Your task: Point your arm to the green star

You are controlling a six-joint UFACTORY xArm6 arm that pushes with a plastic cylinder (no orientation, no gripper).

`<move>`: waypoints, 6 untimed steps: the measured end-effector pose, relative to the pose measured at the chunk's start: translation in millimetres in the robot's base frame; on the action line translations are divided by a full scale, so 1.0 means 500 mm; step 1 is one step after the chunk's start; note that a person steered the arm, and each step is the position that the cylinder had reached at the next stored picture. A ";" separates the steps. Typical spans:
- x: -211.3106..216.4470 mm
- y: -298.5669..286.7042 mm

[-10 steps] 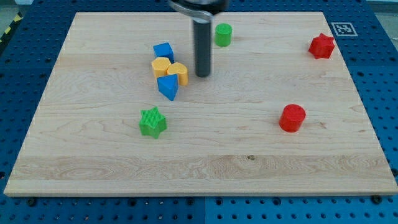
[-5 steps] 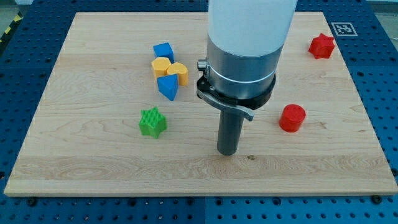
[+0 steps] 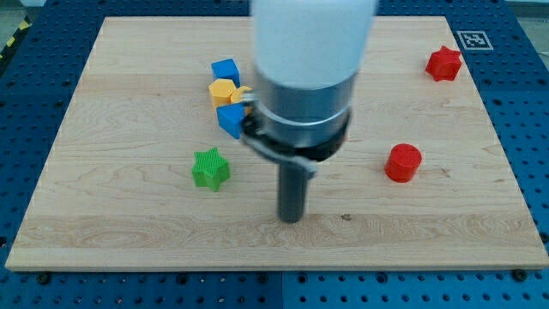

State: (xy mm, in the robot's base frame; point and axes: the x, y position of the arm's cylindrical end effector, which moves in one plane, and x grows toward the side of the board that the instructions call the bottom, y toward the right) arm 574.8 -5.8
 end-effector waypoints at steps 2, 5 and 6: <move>0.001 -0.189; -0.069 -0.214; -0.122 -0.215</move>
